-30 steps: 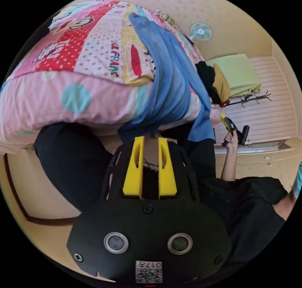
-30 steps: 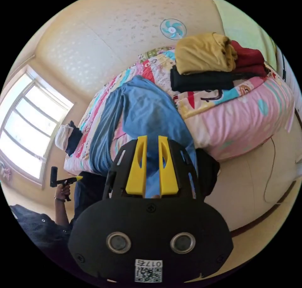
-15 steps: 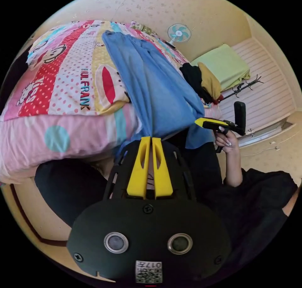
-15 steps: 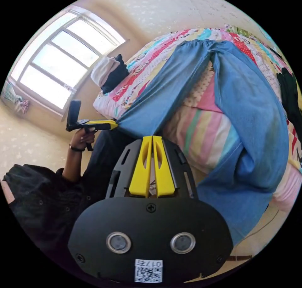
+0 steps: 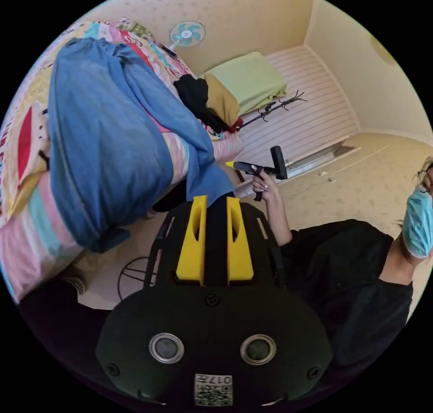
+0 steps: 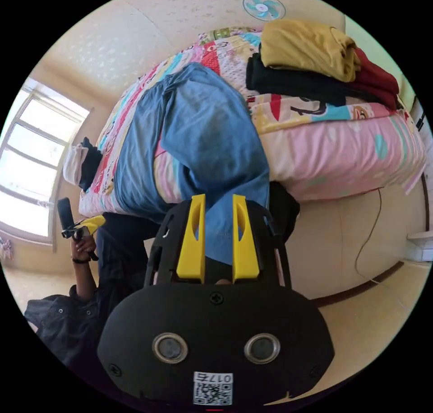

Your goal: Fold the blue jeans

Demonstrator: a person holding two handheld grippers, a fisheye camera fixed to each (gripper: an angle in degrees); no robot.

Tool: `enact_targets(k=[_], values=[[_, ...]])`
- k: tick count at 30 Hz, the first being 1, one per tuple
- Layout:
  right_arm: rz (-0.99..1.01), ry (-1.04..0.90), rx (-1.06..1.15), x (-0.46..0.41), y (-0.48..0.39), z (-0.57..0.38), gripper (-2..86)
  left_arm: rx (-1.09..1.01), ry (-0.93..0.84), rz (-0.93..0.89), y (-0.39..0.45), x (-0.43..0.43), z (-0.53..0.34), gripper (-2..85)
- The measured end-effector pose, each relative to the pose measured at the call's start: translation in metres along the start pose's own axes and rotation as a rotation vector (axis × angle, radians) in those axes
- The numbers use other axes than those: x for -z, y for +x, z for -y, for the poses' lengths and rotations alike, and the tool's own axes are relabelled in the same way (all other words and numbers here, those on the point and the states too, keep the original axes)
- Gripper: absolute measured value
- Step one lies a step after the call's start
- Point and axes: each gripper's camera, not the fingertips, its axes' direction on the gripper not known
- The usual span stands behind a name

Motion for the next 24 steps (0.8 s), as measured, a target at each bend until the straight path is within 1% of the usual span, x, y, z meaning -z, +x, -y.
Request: enact_targets(k=[1, 2, 3, 5, 7, 8, 9, 10, 11, 12, 13, 14, 16, 17, 18, 19, 20, 21, 22, 24], values=[[-0.008, -0.016, -0.014, -0.003, 0.006, -0.001, 10.2, 0.014, -0.063, 0.075, -0.001, -0.039, 0.02, 9.6], [-0.035, -0.048, -0.036, -0.012, 0.014, -0.006, 10.5, 0.047, -0.085, 0.153, -0.009, -0.072, 0.035, 10.5], [-0.054, -0.077, -0.035, -0.021, 0.019, -0.011, 10.5, 0.068, -0.089, 0.173, -0.015, -0.088, 0.04, 10.5], [-0.051, -0.016, -0.01, -0.018, 0.021, -0.023, 9.4, 0.16, -0.133, 0.124, -0.046, -0.149, 0.055, 10.4], [-0.054, -0.059, 0.039, -0.016, 0.024, -0.029, 7.1, 0.242, -0.22, 0.064, -0.07, -0.189, 0.061, 9.3], [0.005, -0.089, 0.078, -0.01, 0.028, -0.032, 4.6, 0.305, -0.267, 0.032, -0.083, -0.207, 0.06, 7.2], [0.095, -0.091, 0.105, 0.002, 0.035, -0.036, 3.0, 0.325, -0.262, -0.004, -0.087, -0.21, 0.058, 5.6], [0.141, -0.072, 0.116, 0.011, 0.039, -0.039, 2.7, 0.324, -0.203, -0.094, -0.086, -0.203, 0.053, 2.8], [0.217, -0.012, 0.131, 0.032, 0.049, -0.046, 2.2, 0.267, -0.164, -0.141, -0.074, -0.187, 0.05, 0.5], [0.262, 0.051, 0.134, 0.053, 0.06, -0.055, 1.9, 0.23, -0.175, -0.153, -0.066, -0.179, 0.05, 0.2], [0.277, 0.076, 0.133, 0.062, 0.066, -0.059, 1.8, 0.156, -0.243, -0.192, -0.048, -0.162, 0.049, -0.3], [0.318, 0.103, 0.15, 0.074, 0.075, -0.067, 1.6, 0.101, -0.323, -0.296, -0.027, -0.146, 0.044, -0.4], [0.426, 0.105, 0.196, 0.072, 0.082, -0.073, 1.5, 0.084, -0.357, -0.459, -0.001, -0.119, 0.029, -0.4], [0.472, 0.088, 0.196, 0.059, 0.087, -0.073, 1.6, 0.085, -0.337, -0.42, 0.013, -0.102, 0.017, -0.1], [0.428, 0.055, 0.119, 0.038, 0.096, -0.072, 1.9, 0.086, -0.326, -0.353, 0.017, -0.096, 0.011, 0.1], [0.379, 0.023, 0.073, 0.026, 0.101, -0.071, 2.1, 0.102, -0.314, -0.171, 0.022, -0.088, -0.002, 1.0], [0.28, -0.059, 0.004, 0.003, 0.108, -0.07, 3.1, 0.134, -0.318, -0.017, 0.021, -0.086, -0.015, 2.3], [0.226, -0.107, -0.041, -0.013, 0.112, -0.072, 4.5, 0.151, -0.321, 0.024, 0.019, -0.087, -0.022, 3.8], [0.22, -0.106, -0.047, -0.017, 0.111, -0.073, 5.7, 0.189, -0.328, 0.017, 0.012, -0.09, -0.037, 6.8], [0.288, -0.022, 0.017, -0.017, 0.1, -0.078, 9.0, 0.261, -0.325, -0.122, -0.004, -0.089, -0.053, 8.9]])
